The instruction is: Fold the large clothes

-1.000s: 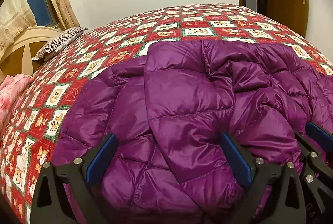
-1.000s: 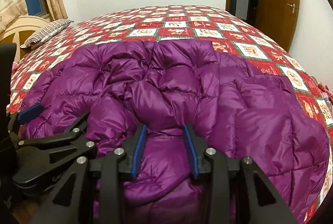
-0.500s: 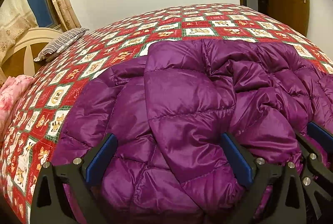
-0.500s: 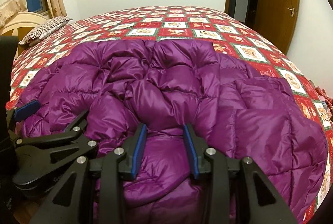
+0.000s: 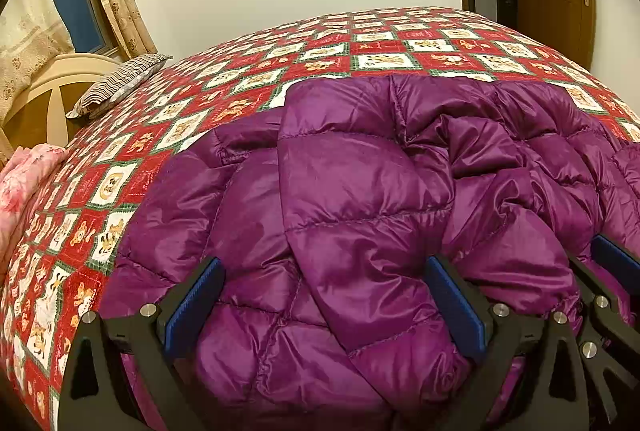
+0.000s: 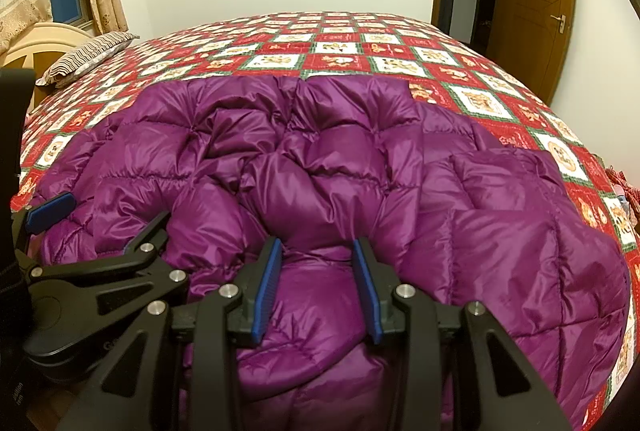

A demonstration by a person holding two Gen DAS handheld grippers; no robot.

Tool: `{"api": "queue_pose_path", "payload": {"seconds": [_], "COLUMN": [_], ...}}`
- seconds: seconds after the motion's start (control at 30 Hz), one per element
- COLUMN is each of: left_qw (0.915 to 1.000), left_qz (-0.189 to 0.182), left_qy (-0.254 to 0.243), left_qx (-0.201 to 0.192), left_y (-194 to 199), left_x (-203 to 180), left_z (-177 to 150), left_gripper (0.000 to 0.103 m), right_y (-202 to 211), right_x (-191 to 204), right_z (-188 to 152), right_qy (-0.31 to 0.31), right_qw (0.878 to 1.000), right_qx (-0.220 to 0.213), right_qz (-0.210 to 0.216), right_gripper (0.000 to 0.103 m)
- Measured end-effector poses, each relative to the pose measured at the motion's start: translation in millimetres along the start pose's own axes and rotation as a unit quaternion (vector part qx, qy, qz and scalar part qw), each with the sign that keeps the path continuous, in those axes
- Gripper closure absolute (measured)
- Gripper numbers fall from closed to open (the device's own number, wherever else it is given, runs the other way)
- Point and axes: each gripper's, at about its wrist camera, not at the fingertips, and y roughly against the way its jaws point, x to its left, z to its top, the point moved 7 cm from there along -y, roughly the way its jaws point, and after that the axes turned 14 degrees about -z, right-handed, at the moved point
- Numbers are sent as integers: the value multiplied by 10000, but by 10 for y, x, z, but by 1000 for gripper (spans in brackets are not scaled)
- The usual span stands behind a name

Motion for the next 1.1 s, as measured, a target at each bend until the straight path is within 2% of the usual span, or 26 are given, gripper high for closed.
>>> {"api": "queue_pose_path", "payload": {"seconds": [0.23, 0.3, 0.33, 0.37, 0.47, 0.5, 0.57, 0.6, 0.77, 0.87, 0.97, 1.1], "left_qw": [10000, 9998, 9998, 9998, 9991, 9990, 9988, 9990, 9999, 9993, 9989, 9983], "left_qz": [-19, -82, -45, -121, -385, -406, -397, -356, -131, -7, -66, -265], "left_qy": [5, -28, -8, 84, 107, 54, -9, -54, -23, 228, 378, 443], "left_qx": [55, 197, 207, 116, -142, -192, -282, -257, 93, 309, 273, 253], "left_y": [8, 75, 150, 312, 817, 1024, 1316, 1481, 1909, 2088, 2185, 2216], "left_x": [19, 80, 126, 197, 352, 435, 570, 675, 1067, 1244, 1255, 1154], "left_z": [15, 58, 80, 113, 81, -8, -239, -457, -1431, -1978, -2232, -2405], "left_gripper": [2, 2, 2, 2, 2, 2, 2, 2, 2, 2, 2, 2], "right_y": [-5, 6, 36, 131, 540, 663, 887, 955, 1342, 1521, 1721, 1873], "right_x": [0, -36, -59, -119, -351, -414, -677, -775, -1421, -1641, -1777, -1737], "right_z": [6, 21, 28, 28, -17, -76, -321, -434, -1385, -1807, -2190, -2381], "right_qy": [9, -2, 94, 207, 90, 121, 164, 120, -170, -338, -559, -594], "right_qw": [10000, 9999, 9997, 9994, 9989, 9988, 9986, 9986, 9976, 9960, 9939, 9933], "right_qx": [15, 75, 128, 202, 96, 99, 185, 238, 650, 820, 943, 988], "right_qz": [18, 133, 183, 199, 443, 472, 470, 461, 158, -84, -96, 86], "right_gripper": [62, 61, 57, 48, 35, 31, 30, 30, 29, 29, 29, 29]}}
